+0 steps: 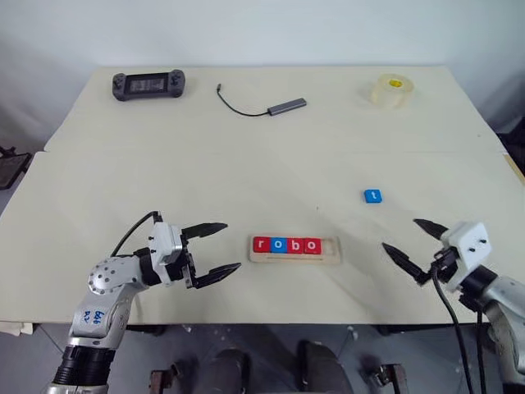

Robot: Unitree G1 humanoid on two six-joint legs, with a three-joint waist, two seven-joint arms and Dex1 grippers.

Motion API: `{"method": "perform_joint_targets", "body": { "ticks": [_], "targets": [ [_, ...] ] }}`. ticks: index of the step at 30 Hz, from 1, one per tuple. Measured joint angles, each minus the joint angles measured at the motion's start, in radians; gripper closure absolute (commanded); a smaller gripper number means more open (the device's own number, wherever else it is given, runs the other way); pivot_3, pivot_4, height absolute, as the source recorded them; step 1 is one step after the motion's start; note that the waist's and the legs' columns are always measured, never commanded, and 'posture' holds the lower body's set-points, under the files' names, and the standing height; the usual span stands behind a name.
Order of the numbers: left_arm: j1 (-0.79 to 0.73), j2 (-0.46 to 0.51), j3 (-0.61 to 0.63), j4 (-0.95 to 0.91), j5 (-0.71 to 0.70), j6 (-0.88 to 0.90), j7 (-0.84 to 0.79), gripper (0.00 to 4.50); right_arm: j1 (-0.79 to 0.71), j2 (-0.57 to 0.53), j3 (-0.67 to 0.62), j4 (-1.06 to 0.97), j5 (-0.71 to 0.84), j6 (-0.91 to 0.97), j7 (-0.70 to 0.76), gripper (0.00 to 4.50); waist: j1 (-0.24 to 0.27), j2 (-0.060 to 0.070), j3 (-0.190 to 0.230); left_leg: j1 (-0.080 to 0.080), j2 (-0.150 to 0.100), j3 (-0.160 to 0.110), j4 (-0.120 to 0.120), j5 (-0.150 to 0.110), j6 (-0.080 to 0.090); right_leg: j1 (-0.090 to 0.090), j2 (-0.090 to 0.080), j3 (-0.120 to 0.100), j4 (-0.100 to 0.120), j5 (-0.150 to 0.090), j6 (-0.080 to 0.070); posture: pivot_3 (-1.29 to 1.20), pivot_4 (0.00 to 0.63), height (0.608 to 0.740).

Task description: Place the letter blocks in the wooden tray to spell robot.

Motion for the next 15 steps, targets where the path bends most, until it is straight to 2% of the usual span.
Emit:
{"method": "perform_joint_targets", "body": {
  "ticks": [3, 8, 10, 15],
  "targets": [
    [-0.024, 0.0, -0.001, 0.025, 0.0, -0.013, -0.026, 0.0, 0.02, 0.042, -0.015, -0.009, 0.001, -0.019, -0.079, 0.03, -0.002, 0.001, 0.0, 0.0, 0.002, 0.0, 0.0, 0.001, -0.001, 0.0, 0.001, 0.0, 0.0, 0.0, -0.001, 0.0, 0.15, 0.74],
    [-0.053, -0.001, -0.001, 0.081, 0.002, -0.031, -0.051, 0.0, 0.01, 0.046, 0.008, -0.017, 0.013, 0.009, -0.121, 0.03, -0.005, 0.001, -0.001, 0.0, 0.002, 0.0, 0.0, 0.001, -0.001, -0.001, 0.001, 0.0, 0.002, 0.0, -0.001, 0.0, 0.15, 0.74],
    [-0.059, -0.002, -0.001, 0.086, 0.003, -0.036, -0.06, 0.0, -0.034, 0.024, 0.036, -0.03, 0.028, 0.061, -0.123, 0.03, -0.011, 0.001, -0.001, 0.0, 0.002, 0.0, 0.0, 0.001, -0.001, -0.001, 0.001, 0.0, 0.002, 0.0, -0.001, 0.0, 0.15, 0.74],
    [-0.079, -0.007, -0.009, 0.11, 0.005, -0.048, -0.07, 0.0, -0.272, -0.069, 0.151, -0.003, 0.046, 0.34, -0.167, 0.03, -0.015, 0.001, -0.001, -0.001, 0.002, -0.001, 0.0, 0.001, -0.001, -0.001, 0.001, 0.0, 0.002, -0.001, -0.001, 0.0, 0.15, 0.74]
  ]
}}
